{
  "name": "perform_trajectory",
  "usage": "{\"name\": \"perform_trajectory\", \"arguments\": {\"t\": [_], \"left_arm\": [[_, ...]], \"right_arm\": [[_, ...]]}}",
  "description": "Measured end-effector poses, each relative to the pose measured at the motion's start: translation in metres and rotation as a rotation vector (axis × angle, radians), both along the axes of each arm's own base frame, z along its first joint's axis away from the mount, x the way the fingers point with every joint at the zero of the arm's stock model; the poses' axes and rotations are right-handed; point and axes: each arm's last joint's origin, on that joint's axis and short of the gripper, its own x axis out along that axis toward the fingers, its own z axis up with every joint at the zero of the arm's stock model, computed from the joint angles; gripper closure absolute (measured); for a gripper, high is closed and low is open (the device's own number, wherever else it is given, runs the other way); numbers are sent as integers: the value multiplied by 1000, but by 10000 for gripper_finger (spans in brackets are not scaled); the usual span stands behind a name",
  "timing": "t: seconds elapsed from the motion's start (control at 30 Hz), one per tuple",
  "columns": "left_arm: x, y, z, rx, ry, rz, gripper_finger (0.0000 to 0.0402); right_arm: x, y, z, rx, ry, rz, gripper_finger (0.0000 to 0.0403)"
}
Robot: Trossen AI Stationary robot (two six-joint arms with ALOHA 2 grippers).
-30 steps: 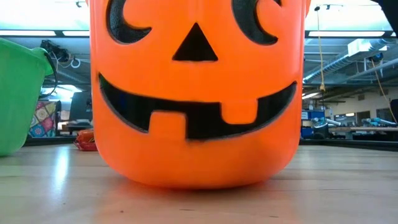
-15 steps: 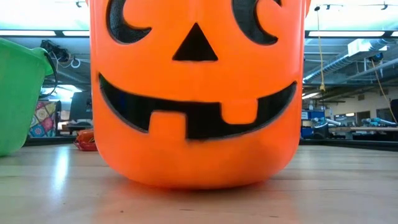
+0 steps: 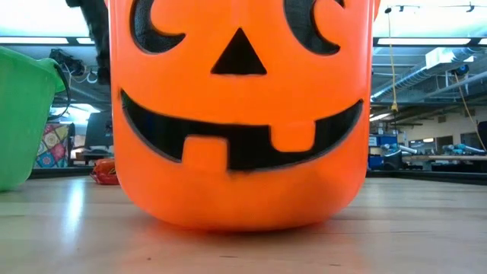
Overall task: Sort candy by brand, put in halloween buckets
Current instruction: Put the orange chocolate into the orange bucket
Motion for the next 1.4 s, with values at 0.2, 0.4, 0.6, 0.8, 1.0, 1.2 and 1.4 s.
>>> {"name": "perform_trajectory", "arguments": {"t": [0.2,0.4,0.6,0.8,1.0,1.2,1.4], "left_arm": [[-7,13,-33,-178,-47,4,184],[0,15,-52,-352,-139,-22,184],[10,14,-71,-371,-58,-58,184],[23,9,-81,-342,-29,-155,184],[32,-2,-89,-328,18,-212,184],[38,-9,-98,-224,110,-218,184],[48,-9,-112,-192,142,-222,184]], "right_arm": [[2,0,-3,1,34,-11,233],[3,-1,-4,-22,39,-15,233],[3,0,-2,-32,27,-16,233],[3,0,-2,-26,21,-8,233],[3,0,-1,-27,12,-7,233],[2,0,2,-32,-19,-7,233],[1,1,4,-42,-44,10,233]]}}
